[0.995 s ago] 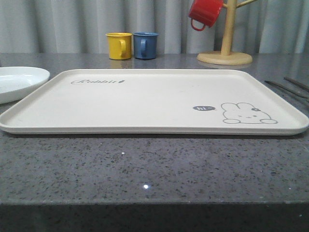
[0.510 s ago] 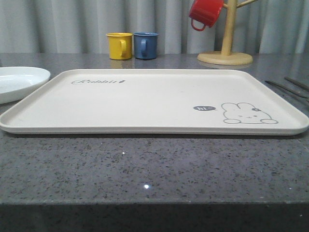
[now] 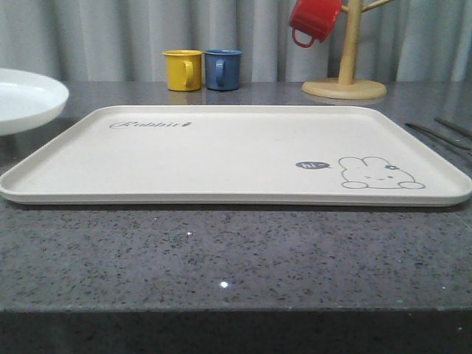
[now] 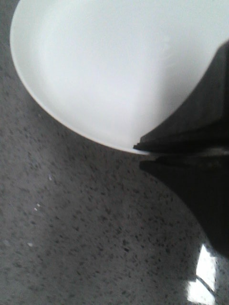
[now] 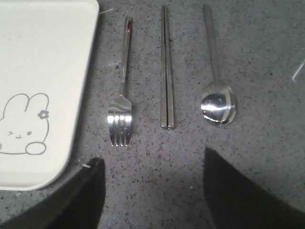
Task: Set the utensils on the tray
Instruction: 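Grasp the rim of the white plate with the left gripper, then lift the plate and lower it onto the tray, then release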
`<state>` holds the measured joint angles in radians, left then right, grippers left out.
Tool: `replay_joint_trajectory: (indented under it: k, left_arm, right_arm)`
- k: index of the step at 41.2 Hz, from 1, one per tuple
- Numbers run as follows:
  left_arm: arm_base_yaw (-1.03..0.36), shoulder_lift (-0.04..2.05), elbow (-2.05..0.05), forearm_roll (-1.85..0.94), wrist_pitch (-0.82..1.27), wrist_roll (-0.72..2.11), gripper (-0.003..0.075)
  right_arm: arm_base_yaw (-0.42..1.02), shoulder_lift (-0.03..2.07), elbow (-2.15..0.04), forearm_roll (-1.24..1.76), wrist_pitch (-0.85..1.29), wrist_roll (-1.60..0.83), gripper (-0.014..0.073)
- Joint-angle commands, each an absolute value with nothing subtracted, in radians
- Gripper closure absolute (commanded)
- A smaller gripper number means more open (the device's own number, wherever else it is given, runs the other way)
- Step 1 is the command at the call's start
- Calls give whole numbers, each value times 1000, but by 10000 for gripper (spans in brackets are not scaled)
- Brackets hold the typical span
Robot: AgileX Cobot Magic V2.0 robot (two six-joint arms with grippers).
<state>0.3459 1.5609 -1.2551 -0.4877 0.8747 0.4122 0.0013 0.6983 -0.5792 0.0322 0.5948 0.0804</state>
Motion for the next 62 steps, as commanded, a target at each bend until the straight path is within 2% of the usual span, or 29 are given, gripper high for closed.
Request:
replay_joint_trajectory:
  k: [1, 6, 16, 23, 39, 41, 50, 53, 62]
  left_arm:
    - [306, 1499, -1331, -603, 927, 469, 738]
    - [222, 1500, -1347, -692, 982, 551, 738]
    - [8, 1535, -1347, -680, 974, 554, 738]
    - [-94, 1592, -1347, -667, 974, 554, 738]
    - [-137, 1709, -1347, -629, 933, 554, 737]
    - [-137, 1709, -1347, -628, 919, 554, 715]
    - [-135, 1691, -1347, -621, 924, 554, 410]
    - [-135, 1662, -1349, -613, 924, 554, 379]
    - [-187, 1476, -1351, -516, 971, 554, 382]
  right_arm:
    - [-3, 700, -610, 21, 534, 76, 118]
    - [-3, 700, -610, 21, 534, 76, 118]
    - [-3, 700, -610, 21, 534, 76, 118]
    - [-3, 700, -610, 21, 534, 76, 118]
    - [-3, 700, -610, 21, 534, 76, 118]
    - [-3, 700, -610, 21, 534, 76, 118]
    - [-3, 700, -610, 21, 534, 76, 118]
    - [-3, 700, -610, 21, 534, 76, 118]
    - [-3, 700, -610, 21, 534, 76, 118]
